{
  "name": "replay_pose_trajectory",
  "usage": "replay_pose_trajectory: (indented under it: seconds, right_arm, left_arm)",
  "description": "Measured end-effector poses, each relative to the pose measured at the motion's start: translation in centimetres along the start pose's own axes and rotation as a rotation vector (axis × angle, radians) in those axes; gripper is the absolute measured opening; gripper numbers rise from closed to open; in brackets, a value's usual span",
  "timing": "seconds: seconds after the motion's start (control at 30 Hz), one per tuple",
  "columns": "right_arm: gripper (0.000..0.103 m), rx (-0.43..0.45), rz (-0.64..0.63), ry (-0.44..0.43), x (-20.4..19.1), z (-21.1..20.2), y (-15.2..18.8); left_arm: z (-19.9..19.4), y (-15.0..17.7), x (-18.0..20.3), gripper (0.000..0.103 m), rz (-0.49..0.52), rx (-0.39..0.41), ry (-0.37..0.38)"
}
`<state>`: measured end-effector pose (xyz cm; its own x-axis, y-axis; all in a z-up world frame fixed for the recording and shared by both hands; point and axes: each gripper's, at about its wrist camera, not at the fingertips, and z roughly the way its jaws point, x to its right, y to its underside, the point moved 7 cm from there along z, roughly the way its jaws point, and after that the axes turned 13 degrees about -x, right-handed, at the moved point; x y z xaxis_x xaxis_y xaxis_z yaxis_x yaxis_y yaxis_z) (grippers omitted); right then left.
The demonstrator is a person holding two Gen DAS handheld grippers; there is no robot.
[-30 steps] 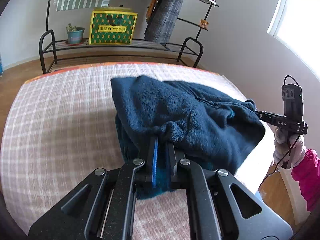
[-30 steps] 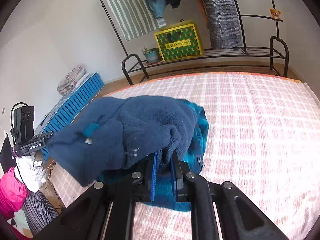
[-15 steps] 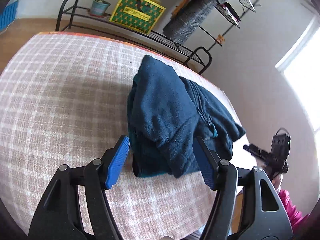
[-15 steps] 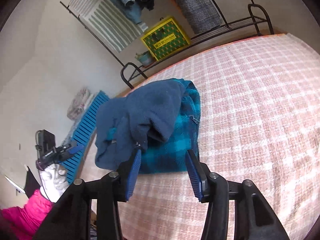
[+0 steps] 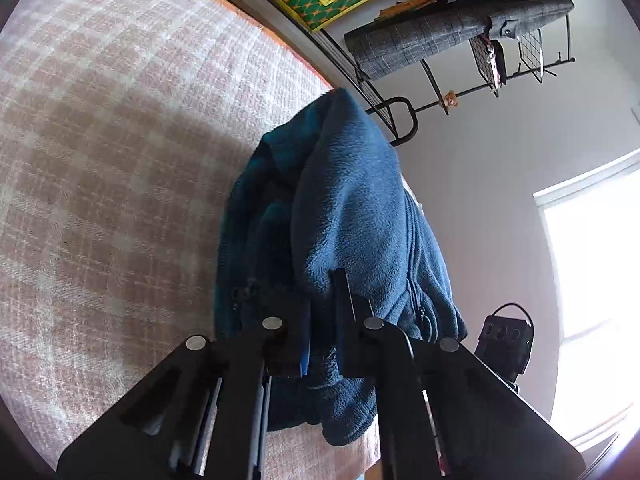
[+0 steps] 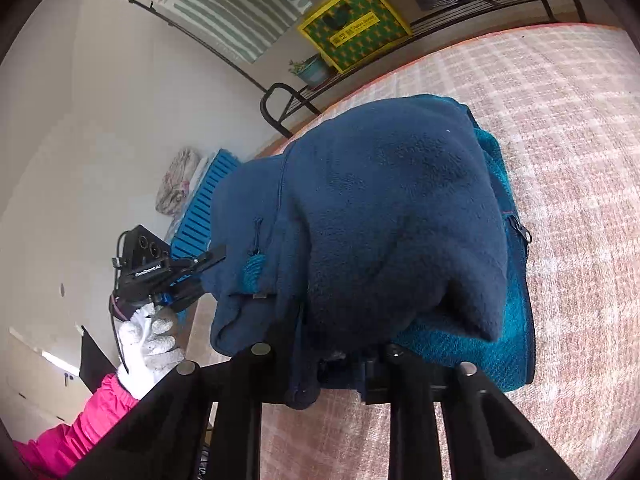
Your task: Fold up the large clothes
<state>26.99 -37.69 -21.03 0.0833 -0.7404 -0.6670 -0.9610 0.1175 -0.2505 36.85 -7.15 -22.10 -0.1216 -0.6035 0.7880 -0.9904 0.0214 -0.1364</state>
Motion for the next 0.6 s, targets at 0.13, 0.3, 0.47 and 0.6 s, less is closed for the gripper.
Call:
replay_pose_trajectory:
  seconds: [0.13,0.3,0.47,0.6]
  right_arm:
    - [0.011,0.013,-0.019,-0.034,-1.3,-2.7,0.3]
    - [0.010,0.034,0.013,-0.098,-1.0,-6.0,3.1]
    - [0.009,-0.063,0.146,-0.006,4.3,-1.1,7.7]
    - [0.009,-0.040,0.209,-0.021,6.2,0.3,8.1]
  left_arm:
    - [-2.2,2.8,2.7,0.005,0.002,0.009,0.060]
    - [-3.1,7.4,2.5,0.005,-0.004,-0.016,0.016]
    - [1.0,9.8,-2.1,0.005,-0.086,-0.092,-0.062]
    - [1.6,10.2,-1.6,0.005,-0.020,-0.084,-0.140]
